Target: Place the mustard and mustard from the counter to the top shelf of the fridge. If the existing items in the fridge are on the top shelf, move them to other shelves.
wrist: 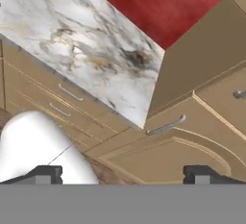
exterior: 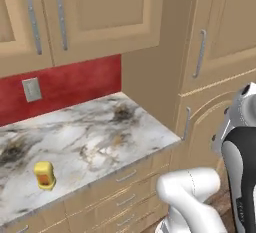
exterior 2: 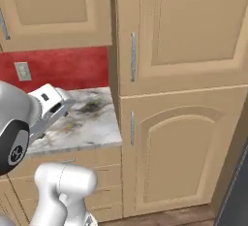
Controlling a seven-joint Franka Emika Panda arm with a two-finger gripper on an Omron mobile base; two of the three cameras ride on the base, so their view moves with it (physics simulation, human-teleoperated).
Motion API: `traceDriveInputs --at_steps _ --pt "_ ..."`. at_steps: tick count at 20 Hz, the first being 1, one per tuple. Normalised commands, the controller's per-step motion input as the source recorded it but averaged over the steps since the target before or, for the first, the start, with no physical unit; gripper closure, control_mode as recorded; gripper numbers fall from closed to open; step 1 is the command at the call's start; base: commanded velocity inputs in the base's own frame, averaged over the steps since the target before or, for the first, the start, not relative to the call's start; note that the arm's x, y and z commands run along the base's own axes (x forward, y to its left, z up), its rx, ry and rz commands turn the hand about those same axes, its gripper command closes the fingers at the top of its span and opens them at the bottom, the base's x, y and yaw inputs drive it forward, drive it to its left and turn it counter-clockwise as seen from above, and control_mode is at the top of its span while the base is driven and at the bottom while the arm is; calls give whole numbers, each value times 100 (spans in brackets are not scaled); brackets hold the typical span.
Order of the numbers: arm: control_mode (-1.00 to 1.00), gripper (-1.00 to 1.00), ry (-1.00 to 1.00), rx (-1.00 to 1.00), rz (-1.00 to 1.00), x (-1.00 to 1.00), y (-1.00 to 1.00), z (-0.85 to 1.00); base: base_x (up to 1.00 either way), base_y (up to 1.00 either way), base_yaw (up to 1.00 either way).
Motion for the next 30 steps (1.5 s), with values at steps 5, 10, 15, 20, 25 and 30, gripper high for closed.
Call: traceDriveInputs --at_steps 5,10,15,20,25,30 --pt "100 -100 0 0 0 0 0 0 12 34 56" --pt "100 -100 0 0 0 0 0 0 37 69 29" --pt "100 -100 0 0 0 0 0 0 24 79 6" --pt "100 -100 0 0 0 0 0 0 -3 31 13" --pt "100 -100 0 0 0 0 0 0 -16 0 30" --pt "100 -100 0 0 0 0 0 0 0 0 0"
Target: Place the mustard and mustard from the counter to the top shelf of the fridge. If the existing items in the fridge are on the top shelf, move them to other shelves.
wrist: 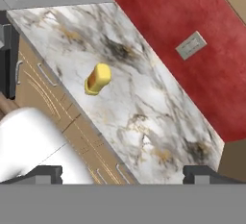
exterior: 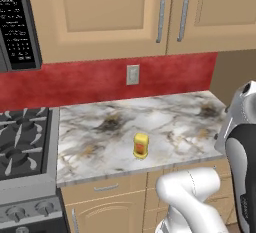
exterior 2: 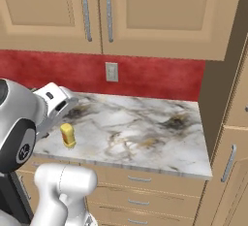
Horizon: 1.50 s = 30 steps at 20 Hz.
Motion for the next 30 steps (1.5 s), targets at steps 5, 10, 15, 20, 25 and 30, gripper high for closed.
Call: traceDriveInputs --at_steps 5,10,15,20,25,30 --pt "-100 -100 1 4 2 0 -21 -9 0 -1 0" --pt "-100 -100 3 24 8 0 -38 -22 0 0 0" --pt "-100 -100 5 32 0 9 -10 -16 0 0 0" --pt "-100 -100 10 25 0 20 2 -19 0 0 0" --pt "-100 -100 11 22 -2 23 22 -34 0 0 0" --pt "-100 -100 4 13 -1 26 34 -36 0 0 0"
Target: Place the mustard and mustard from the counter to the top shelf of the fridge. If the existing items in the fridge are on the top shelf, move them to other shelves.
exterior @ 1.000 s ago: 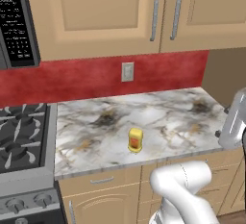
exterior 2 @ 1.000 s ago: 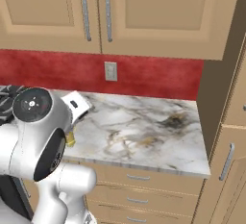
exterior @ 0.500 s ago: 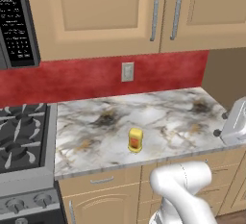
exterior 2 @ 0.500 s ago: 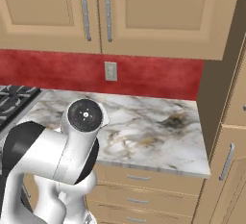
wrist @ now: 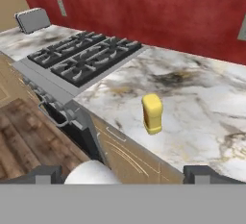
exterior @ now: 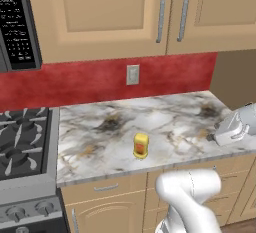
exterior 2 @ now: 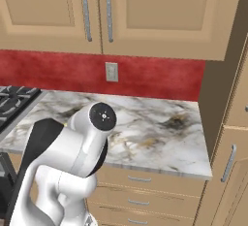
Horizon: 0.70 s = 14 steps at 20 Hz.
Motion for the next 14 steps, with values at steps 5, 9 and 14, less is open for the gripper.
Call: traceDriveInputs --at_steps 5,9,14 --pt "-100 -100 -4 0 0 9 14 -18 0 0 0" --pt "-100 -100 -10 0 1 1 1 -26 0 0 0" --pt "-100 -100 -1 0 4 1 9 -30 0 0 0"
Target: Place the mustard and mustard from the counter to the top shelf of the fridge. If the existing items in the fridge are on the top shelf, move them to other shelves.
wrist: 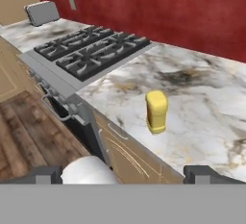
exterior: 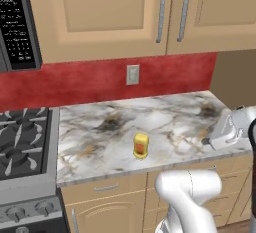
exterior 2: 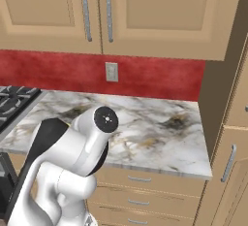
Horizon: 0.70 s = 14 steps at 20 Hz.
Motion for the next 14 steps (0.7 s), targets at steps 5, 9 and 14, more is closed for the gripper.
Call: traceDriveInputs --at_steps 5,9,14 --pt "-100 -100 -1 0 2 4 23 -25 0 0 0" --pt "-100 -100 -3 0 2 1 19 -30 0 0 0" --pt "-100 -100 -3 0 2 8 20 -23 0 0 0"
